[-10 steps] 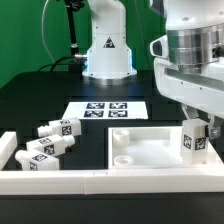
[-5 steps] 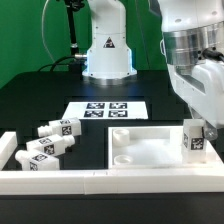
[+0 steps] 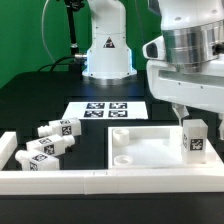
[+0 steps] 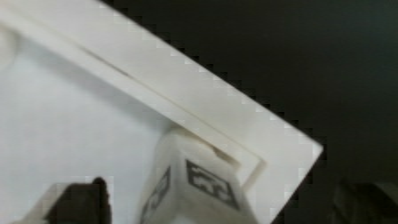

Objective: Assemble one leg

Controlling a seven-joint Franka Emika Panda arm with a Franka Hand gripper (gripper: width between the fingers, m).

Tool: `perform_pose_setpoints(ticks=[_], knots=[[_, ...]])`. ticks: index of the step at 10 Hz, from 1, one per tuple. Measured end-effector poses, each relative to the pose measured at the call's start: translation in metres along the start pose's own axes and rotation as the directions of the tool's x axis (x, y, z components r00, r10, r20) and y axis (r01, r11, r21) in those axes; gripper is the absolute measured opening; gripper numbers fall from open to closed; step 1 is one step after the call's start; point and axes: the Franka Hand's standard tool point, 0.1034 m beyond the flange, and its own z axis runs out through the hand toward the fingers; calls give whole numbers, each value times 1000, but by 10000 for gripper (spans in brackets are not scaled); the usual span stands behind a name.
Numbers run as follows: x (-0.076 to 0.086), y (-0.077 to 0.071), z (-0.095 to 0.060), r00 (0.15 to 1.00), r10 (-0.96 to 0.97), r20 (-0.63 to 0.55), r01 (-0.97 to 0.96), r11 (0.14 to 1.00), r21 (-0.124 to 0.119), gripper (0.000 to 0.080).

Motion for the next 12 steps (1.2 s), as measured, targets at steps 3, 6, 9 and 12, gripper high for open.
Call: perform_pose_setpoints(ticks=[3,6,9,12], knots=[[2,2,1,980,-198,-4,198,980,-5,648],[16,10,7,688,-725,-33,723,689,-57,649],[18,12,10,630,-776,-27,773,630,-76,639],[17,12,10,753,-657,-39,654,754,-67,322]])
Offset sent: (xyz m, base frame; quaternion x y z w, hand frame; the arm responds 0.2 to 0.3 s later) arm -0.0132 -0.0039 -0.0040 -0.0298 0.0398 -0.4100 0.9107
